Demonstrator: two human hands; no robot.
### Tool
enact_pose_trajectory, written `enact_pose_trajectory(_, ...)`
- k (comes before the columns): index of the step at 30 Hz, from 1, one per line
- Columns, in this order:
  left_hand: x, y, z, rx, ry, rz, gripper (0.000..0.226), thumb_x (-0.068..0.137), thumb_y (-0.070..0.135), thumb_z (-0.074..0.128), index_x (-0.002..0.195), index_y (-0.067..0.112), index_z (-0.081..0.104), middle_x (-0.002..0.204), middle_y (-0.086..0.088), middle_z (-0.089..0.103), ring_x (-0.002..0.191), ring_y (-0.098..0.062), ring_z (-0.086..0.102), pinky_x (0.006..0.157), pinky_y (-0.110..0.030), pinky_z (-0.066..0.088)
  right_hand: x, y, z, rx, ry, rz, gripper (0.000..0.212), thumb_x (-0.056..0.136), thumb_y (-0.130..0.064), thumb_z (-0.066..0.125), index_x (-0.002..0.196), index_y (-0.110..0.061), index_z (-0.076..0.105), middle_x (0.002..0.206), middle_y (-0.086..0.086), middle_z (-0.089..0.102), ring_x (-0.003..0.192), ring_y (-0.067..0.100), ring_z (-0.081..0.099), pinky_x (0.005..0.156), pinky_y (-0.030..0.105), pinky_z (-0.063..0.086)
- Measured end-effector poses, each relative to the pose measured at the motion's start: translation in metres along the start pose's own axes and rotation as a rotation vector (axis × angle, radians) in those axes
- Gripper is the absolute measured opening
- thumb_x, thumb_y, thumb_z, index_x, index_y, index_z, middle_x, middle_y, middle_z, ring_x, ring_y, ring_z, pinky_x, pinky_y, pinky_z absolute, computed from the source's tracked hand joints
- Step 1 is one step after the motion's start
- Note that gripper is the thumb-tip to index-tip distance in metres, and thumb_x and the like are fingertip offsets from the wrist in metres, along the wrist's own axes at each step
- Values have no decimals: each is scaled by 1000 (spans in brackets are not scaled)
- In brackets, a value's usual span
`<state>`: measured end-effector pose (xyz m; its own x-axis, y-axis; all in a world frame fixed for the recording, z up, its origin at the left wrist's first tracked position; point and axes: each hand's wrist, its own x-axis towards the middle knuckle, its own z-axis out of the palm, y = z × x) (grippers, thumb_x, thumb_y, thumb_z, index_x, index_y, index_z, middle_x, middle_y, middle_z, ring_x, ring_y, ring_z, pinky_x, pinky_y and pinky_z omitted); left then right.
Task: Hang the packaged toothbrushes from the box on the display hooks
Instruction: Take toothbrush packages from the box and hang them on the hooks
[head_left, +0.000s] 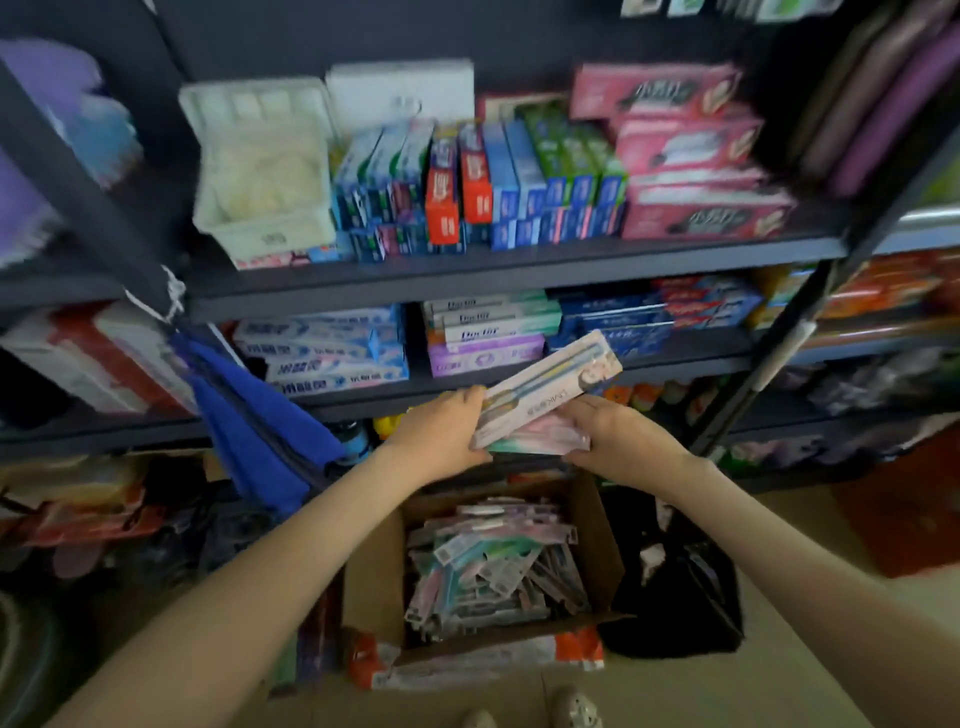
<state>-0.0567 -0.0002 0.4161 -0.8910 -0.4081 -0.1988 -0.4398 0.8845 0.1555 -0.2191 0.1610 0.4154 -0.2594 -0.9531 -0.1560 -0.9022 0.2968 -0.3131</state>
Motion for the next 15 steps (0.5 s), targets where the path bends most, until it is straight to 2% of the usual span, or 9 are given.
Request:
enact_pose_trajectory(4, 4, 17, -31, 41, 119, 23, 68, 86, 43, 65, 138, 12, 34, 126, -9, 55, 108, -26, 56, 78, -39, 51, -12, 4, -29, 7, 107, 23, 63, 89, -24, 63, 146, -22, 36, 143, 1, 44, 130, 21, 42, 101, 33, 40)
enact_pose_trajectory(8, 11, 38, -58, 84, 209, 5, 57, 85, 40, 66, 127, 12, 41, 115, -8, 59, 95, -27, 61, 64, -35, 49, -17, 15, -57, -88, 221, -19, 61, 91, -23, 62, 146, -18, 36, 148, 2, 40, 135, 24, 36, 111, 29, 23)
enact_pose_trajectory(10, 16, 48, -67, 98, 237, -18, 53, 84, 41, 66, 123, 13, 42, 110, -8, 61, 90, -27, 63, 59, -32, 45, -19, 24, -68, -109, 284, -31, 60, 91, -23, 61, 146, -16, 37, 148, 3, 39, 136, 24, 35, 113, 31, 20)
enact_pose_trajectory(13, 24, 65, -78, 98, 270, -48, 55, 84, 44, 66, 122, 13, 43, 110, -8, 63, 92, -27, 64, 59, -31, 41, -23, 40, -81, -157, 417, -25, 54, 89, -24, 65, 138, -9, 47, 139, 9, 48, 130, 28, 42, 109, 33, 28)
enact_pose_trajectory(15, 30, 79, -88, 103, 293, -78, 57, 84, 47, 65, 123, 12, 43, 113, -8, 62, 96, -28, 63, 60, -32, 40, -26, 53, -90, -223, 546, -72, 49, 81, -23, 75, 123, -3, 58, 121, 12, 57, 113, 33, 54, 97, 38, 42)
